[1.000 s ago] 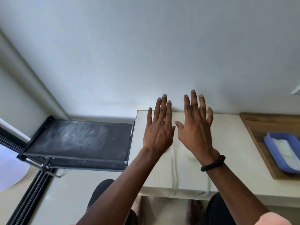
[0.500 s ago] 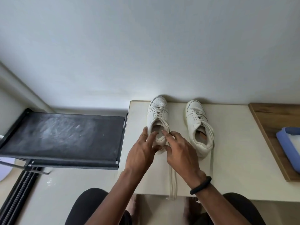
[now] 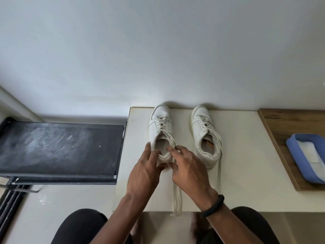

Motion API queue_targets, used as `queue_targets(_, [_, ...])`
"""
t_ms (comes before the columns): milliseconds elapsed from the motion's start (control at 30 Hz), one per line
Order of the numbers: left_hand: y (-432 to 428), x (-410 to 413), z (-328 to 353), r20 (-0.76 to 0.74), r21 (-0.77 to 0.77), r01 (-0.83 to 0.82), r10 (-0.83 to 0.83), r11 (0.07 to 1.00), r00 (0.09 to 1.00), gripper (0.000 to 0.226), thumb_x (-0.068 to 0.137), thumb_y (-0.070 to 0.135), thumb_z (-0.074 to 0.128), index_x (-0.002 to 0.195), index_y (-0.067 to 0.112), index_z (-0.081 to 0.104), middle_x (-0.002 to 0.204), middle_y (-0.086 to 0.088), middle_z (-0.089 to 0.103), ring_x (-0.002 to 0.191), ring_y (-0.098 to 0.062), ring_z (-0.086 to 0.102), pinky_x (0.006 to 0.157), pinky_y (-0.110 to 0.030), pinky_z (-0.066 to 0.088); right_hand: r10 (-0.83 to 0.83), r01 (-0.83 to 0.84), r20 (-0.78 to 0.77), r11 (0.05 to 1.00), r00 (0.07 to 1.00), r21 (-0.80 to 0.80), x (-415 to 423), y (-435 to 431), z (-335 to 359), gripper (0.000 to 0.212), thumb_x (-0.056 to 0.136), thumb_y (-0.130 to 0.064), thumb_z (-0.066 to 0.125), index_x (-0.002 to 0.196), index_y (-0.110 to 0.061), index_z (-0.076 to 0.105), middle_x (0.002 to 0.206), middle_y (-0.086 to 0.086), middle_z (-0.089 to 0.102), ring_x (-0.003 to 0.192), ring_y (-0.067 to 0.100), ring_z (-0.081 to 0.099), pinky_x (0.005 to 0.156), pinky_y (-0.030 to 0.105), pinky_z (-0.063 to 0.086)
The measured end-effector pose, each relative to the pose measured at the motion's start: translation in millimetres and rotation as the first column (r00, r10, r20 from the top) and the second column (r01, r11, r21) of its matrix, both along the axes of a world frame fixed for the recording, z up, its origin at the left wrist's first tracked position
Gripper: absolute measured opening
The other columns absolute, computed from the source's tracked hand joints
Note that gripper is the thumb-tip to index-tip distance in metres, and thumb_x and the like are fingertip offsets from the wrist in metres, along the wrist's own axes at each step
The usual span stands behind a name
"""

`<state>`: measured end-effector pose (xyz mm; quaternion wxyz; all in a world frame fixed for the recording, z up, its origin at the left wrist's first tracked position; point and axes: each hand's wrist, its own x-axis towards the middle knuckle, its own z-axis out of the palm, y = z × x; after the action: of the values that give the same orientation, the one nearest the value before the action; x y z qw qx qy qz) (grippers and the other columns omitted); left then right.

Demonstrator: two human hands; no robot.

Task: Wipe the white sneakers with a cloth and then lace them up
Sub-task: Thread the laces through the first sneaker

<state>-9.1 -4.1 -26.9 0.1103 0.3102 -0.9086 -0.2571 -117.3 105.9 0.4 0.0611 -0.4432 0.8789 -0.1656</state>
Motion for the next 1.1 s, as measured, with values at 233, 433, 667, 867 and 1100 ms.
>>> queue_targets(233, [41, 43, 0, 0.018, 0.066, 0.054, -0.056, 0.996, 0.998, 0.036, 0.088, 0.041, 0.073, 0.114, 0.023, 0.057, 0.158, -0.011, 0.043, 0.106, -0.031, 0.07, 0.062, -0.037, 0.057, 0.009, -0.008, -0.016, 0.996, 1.0, 0.091, 35, 43, 13, 0.053, 0.081, -0.027, 0.077, 0.13, -0.034, 0.06, 0.12, -0.005, 0.068, 0.099, 0.017, 0.068, 0.077, 0.03, 0.059])
queue_targets(433, [60, 52, 13, 0.01, 0.06, 0.041, -0.041, 0.997, 0.999, 0.049, 0.093, 0.064, 0.042, 0.124, 0.03, 0.06, 0.151, -0.009, 0.051, 0.1, -0.03, 0.071, 0.075, -0.036, 0.055, 0.015, -0.018, 0.02, 0.991, 1.0, 0.131, 39, 62, 20, 0.049, 0.08, -0.028, 0.078, 0.125, -0.04, 0.063, 0.115, -0.01, 0.069, 0.094, 0.013, 0.068, 0.075, 0.028, 0.058])
queue_targets(667, [27, 18, 25, -0.217, 0.015, -0.08, 0.081, 0.997, 0.973, 0.028, 0.102, 0.034, 0.056, 0.125, 0.02, 0.061, 0.116, 0.004, 0.07, 0.1, -0.018, 0.069, 0.08, -0.027, 0.052, -0.022, 0.024, 0.101, 0.999, 0.995, -0.025, 20, 57, 31, 0.049, 0.088, -0.02, 0.062, 0.132, -0.041, 0.058, 0.112, -0.018, 0.065, 0.094, 0.009, 0.065, 0.079, 0.026, 0.055])
queue_targets(867, [9, -9, 13, -0.213, -0.024, 0.004, -0.01, 1.0, 0.977, 0.023, 0.092, 0.017, 0.072, 0.114, 0.019, 0.074, 0.108, 0.0, 0.066, 0.1, -0.021, 0.065, 0.082, -0.031, 0.053, -0.15, 0.159, 0.091, 0.982, 0.984, -0.106, 0, 30, 20, 0.025, 0.09, -0.036, 0.067, 0.114, -0.028, 0.066, 0.106, -0.011, 0.066, 0.087, 0.012, 0.065, 0.067, 0.031, 0.055])
queue_targets(1100, [5, -8, 15, -0.323, 0.064, 0.027, -0.005, 0.998, 0.946, 0.017, 0.085, 0.007, 0.076, 0.097, 0.019, 0.074, 0.104, 0.009, 0.067, 0.095, -0.012, 0.067, 0.075, -0.037, 0.058, -0.181, 0.215, 0.234, 0.968, 0.955, -0.127, 0, 19, 9, 0.016, 0.088, -0.036, 0.073, 0.097, -0.03, 0.062, 0.095, -0.016, 0.064, 0.083, 0.008, 0.062, 0.07, 0.032, 0.056])
